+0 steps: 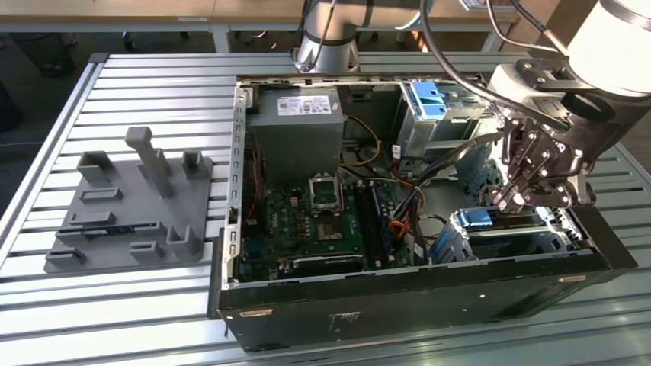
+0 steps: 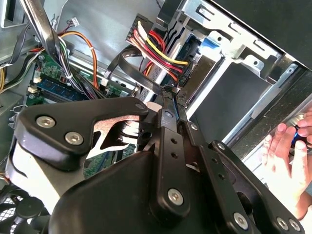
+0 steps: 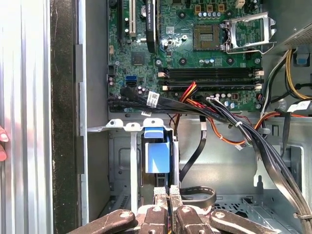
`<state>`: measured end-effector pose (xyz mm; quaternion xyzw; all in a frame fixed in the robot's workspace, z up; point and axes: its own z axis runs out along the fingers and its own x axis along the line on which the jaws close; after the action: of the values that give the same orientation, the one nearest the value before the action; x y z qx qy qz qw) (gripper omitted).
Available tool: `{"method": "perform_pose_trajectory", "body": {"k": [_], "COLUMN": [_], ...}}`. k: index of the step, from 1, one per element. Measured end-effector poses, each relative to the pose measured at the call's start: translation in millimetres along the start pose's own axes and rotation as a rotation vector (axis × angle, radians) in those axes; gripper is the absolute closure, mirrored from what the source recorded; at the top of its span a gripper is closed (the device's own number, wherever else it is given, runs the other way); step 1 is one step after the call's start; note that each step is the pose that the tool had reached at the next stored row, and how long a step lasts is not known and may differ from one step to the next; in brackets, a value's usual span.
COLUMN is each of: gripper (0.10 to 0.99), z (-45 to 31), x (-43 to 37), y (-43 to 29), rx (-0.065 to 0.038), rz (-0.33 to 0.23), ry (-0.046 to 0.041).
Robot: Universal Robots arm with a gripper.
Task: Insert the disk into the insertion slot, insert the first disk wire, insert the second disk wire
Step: 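Insert the second disk wire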
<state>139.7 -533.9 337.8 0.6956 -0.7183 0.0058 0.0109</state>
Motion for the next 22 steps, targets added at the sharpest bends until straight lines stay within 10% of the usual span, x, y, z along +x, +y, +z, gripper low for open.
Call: {"method": "perform_pose_trajectory", "body": {"k": [22], "gripper": [0.941], "z": [4.3], "x": [0.3], "y": [-1.5], "rx": [0.000], "rz": [0.000], "ry": [-0.0001]}}
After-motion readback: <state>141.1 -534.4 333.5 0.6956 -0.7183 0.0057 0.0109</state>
